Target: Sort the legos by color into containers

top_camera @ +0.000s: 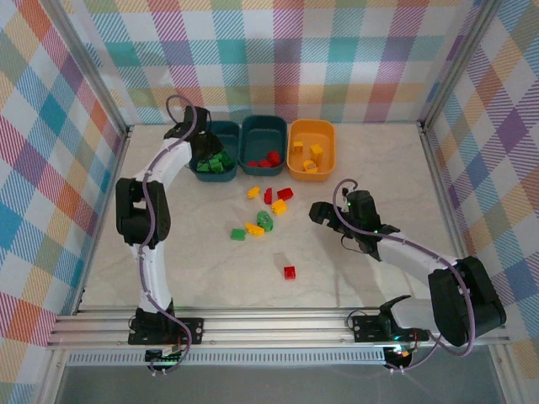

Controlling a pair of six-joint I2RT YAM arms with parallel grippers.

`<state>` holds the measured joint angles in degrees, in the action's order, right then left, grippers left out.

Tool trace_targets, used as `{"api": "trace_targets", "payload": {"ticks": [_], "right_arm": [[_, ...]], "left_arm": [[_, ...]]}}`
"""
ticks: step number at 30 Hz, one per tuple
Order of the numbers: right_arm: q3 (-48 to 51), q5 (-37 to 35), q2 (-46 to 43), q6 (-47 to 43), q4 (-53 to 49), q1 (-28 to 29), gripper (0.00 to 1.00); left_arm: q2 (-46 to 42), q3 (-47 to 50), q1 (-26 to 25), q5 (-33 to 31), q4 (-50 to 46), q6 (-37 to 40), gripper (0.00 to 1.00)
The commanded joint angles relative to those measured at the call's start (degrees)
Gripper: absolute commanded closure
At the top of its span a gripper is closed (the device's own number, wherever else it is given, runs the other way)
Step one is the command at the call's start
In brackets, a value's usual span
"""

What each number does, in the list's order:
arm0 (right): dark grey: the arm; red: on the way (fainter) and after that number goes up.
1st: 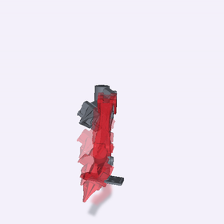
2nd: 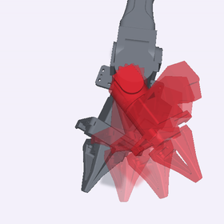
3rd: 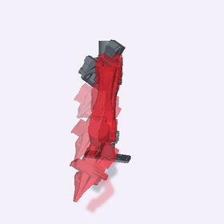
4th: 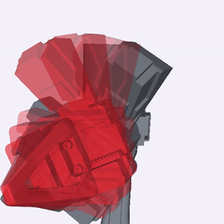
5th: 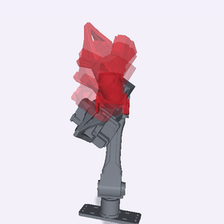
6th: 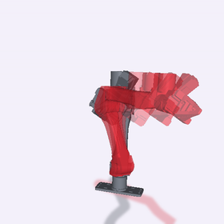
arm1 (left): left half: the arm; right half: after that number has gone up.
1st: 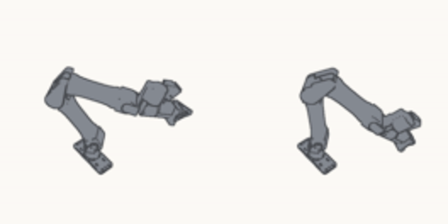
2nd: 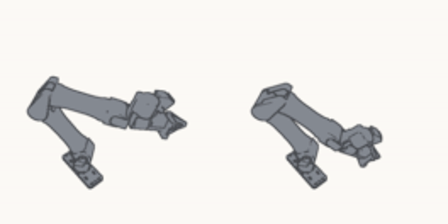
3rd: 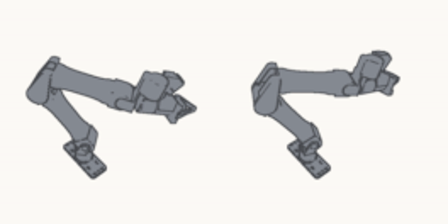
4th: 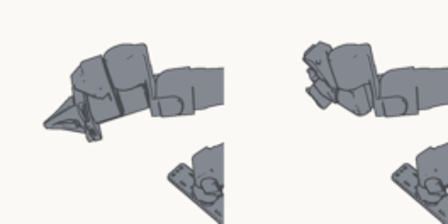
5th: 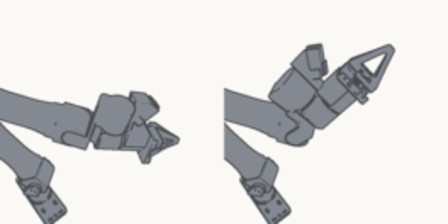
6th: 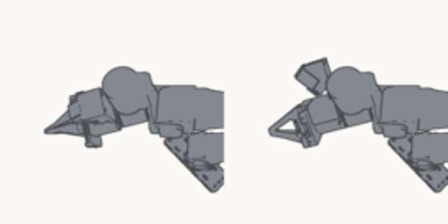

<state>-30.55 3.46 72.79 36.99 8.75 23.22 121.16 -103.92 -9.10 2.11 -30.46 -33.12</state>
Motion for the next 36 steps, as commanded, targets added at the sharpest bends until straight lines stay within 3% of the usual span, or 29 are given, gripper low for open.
{"api": "trace_targets", "payload": {"ticks": [1, 4, 9, 12, 15, 19, 22, 25, 31, 36], "right_arm": [[-1.4, -0.9, -1.3, -0.6, -0.7, -0.1, 0.04], [-1.5, -1.0, -1.7, -0.8, -0.9, -0.1, 0.04], [-1.5, -0.8, -1.7, -1.1, -0.8, -0.1, 0.03], [-1.4, -0.6, -1.5, -1.1, -0.7, -0.1, 0.03], [-1.6, -0.2, -1.5, -0.8, -0.8, -0.1, 0.03], [-1.5, 0.8, -2.4, -0.1, -0.8, -0.1, 0.03], [-1.0, -0.4, -2.8, -0.2, -0.9, -0.1, 0.03], [-0.7, -0.9, -2.1, 0.0, 0.1, -0.1, 0.03], [-1.2, -1.5, 1.0, 0.4, 1.2, -0.1, 0.03], [-0.8, -2.4, -1.4, 0.0, -0.1, -0.1, 0.03]], "left_arm": [[3.2, -3.2, 0.3, 1.6, -3.9, 2.5, 0.65], [4.0, -3.8, 0.2, 3.8, -2.9, 3.1, 0.60], [1.4, -3.3, -0.4, 4.1, -2.0, 4.0, 0.36], [-4.2, 0.0, -0.8, 3.8, 0.7, 3.6, 0.27], [-11.8, 5.7, -2.3, 3.2, 3.6, 3.0, 0.25], [-25.4, 20.5, -8.4, -0.4, 9.8, 3.3, 0.19], [-35.7, 34.9, -15.8, -8.6, 19.4, 4.4, 0.14], [-44.2, 47.1, -21.6, -14.5, 28.1, 4.8, 0.01], [-51.2, 59.5, -23.3, -19.3, 34.3, 0.1, 0.00], [-48.3, 59.7, -22.5, -14.8, 35.5, -0.6, 0.00]]}}
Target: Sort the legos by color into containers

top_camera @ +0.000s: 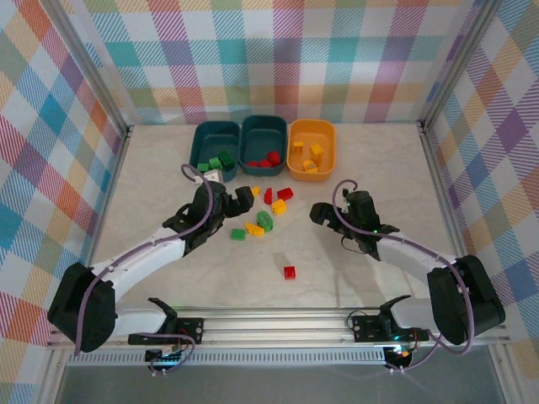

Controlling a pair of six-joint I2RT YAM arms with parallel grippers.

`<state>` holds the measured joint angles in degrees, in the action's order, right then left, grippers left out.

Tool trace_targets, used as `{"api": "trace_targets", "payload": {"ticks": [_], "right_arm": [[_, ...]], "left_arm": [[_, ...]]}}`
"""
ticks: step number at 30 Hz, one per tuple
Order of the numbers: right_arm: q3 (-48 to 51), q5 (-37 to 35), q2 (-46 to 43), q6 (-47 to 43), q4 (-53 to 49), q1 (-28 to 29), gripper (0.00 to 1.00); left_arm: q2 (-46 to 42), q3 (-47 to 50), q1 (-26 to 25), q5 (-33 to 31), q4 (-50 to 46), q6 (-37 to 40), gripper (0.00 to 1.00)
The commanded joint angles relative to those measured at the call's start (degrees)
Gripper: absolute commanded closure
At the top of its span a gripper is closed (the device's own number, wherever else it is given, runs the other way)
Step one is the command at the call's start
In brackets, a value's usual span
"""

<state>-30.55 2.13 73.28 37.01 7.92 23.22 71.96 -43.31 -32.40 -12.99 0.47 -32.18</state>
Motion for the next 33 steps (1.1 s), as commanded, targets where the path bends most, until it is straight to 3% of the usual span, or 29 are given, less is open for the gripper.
{"api": "trace_targets", "payload": {"ticks": [1, 10, 19, 21, 25, 33], "right_arm": [[-0.5, -1.4, -2.5, -0.1, 0.8, -0.1, 0.03], [-0.2, -3.3, -2.1, 0.5, 0.8, -0.1, 0.02], [0.3, -7.3, -4.2, 0.7, -1.2, -0.1, 0.02], [0.5, -8.0, -4.6, 1.2, -1.4, -0.1, 0.02], [0.6, -8.6, -4.5, 1.8, -1.4, -0.1, 0.01], [0.1, -7.8, -3.6, 1.9, -1.6, -0.1, 0.01]], "left_arm": [[1.3, -1.7, 0.8, 0.2, 3.1, -1.7, 0.00], [5.4, -6.4, 0.1, 9.9, -3.3, 6.5, 0.11], [15.6, -17.4, -7.6, 0.9, -20.2, 16.6, 0.12], [18.0, -19.2, -8.6, -0.1, -22.8, 17.4, 0.08], [22.0, -21.0, -11.1, -2.6, -25.2, 19.9, 0.02], [30.3, -23.7, -14.0, -6.1, -24.2, 24.1, 0.04]]}}
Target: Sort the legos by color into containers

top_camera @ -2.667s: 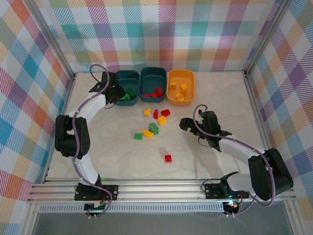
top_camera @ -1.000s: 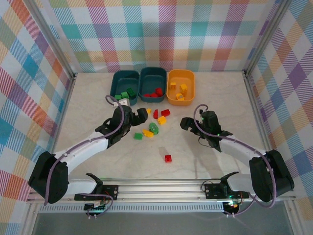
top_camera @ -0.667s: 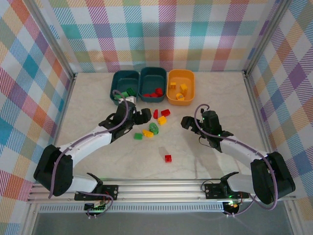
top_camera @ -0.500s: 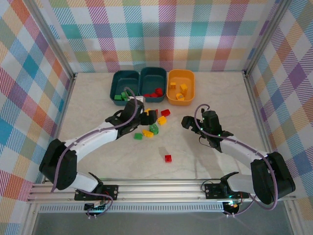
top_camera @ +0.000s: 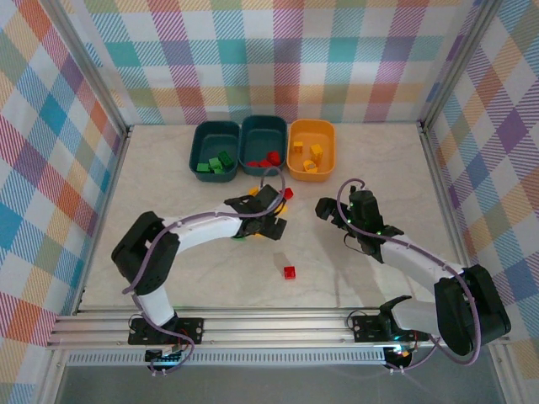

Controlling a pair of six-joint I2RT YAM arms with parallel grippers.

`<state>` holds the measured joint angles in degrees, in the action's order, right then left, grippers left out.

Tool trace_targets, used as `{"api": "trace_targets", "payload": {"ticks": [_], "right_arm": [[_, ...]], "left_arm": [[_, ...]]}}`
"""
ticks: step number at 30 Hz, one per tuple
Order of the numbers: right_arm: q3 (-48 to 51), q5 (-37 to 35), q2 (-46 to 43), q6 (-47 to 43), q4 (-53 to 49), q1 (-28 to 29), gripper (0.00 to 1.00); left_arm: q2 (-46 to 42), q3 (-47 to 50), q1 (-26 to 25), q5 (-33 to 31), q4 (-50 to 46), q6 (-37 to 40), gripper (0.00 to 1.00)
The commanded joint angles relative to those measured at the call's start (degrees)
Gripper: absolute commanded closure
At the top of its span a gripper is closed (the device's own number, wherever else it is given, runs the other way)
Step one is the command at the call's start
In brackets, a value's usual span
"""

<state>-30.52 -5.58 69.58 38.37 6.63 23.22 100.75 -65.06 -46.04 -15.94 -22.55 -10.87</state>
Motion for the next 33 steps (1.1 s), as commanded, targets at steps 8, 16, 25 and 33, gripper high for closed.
{"api": "trace_targets", "payload": {"ticks": [8, 16, 25, 33], "right_arm": [[0.0, -0.7, -0.1, -0.2, -0.7, -0.1, 0.01], [0.2, -1.6, -1.4, -0.5, -1.3, -0.1, 0.01], [0.1, -1.5, -2.2, -0.6, -1.8, -0.1, 0.01], [0.6, -1.7, -4.1, -0.5, -2.1, -0.1, 0.01]], "left_arm": [[6.3, -4.6, 0.9, -3.8, 1.2, 8.4, 0.06], [10.7, -6.3, 3.0, 1.3, 1.5, 8.7, 0.17], [12.7, -7.1, 4.1, 4.0, 0.6, 7.7, 0.24], [13.8, -7.9, 4.4, 3.3, -0.2, 6.6, 0.30]]}}
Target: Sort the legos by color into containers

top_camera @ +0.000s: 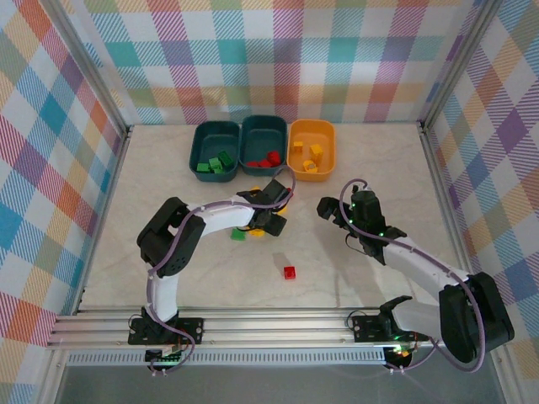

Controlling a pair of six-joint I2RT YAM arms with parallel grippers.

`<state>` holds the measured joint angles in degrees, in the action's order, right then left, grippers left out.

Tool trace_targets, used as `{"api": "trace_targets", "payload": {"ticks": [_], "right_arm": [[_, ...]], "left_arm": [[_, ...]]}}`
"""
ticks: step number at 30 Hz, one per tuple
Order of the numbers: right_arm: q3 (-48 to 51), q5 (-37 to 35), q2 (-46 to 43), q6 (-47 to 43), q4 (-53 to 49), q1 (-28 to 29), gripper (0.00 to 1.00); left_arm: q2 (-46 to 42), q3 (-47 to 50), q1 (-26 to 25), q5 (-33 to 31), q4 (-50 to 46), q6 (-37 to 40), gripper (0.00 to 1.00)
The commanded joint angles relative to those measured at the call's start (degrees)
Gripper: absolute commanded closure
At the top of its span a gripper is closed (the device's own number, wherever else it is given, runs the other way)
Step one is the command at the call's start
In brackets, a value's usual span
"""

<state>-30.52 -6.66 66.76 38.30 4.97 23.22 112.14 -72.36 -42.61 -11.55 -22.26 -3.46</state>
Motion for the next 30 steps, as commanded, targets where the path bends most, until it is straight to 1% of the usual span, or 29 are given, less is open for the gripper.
{"api": "trace_targets", "payload": {"ticks": [1, 11, 16, 21, 30], "right_arm": [[0.6, -0.6, -1.3, -0.4, -0.3, -0.1, 0.01], [0.5, -0.2, -0.4, -0.3, 0.0, -0.1, 0.01], [0.6, -0.3, -0.9, -0.2, -0.3, -0.1, 0.01], [0.6, 0.0, -0.8, -0.1, 0.0, -0.1, 0.01], [0.6, -0.1, -0.9, -0.1, -0.2, -0.1, 0.01]], "left_arm": [[2.4, -0.8, 1.0, -1.3, -0.7, -0.8, 0.31], [2.6, -0.7, 1.5, -0.4, -0.3, -1.0, 0.36], [1.2, -0.4, 1.4, -0.6, -0.9, -1.3, 0.46], [-1.9, -1.0, 1.4, -1.9, -1.6, -1.4, 0.49], [-3.7, -3.0, 1.5, -3.6, -2.1, -1.5, 0.56]]}}
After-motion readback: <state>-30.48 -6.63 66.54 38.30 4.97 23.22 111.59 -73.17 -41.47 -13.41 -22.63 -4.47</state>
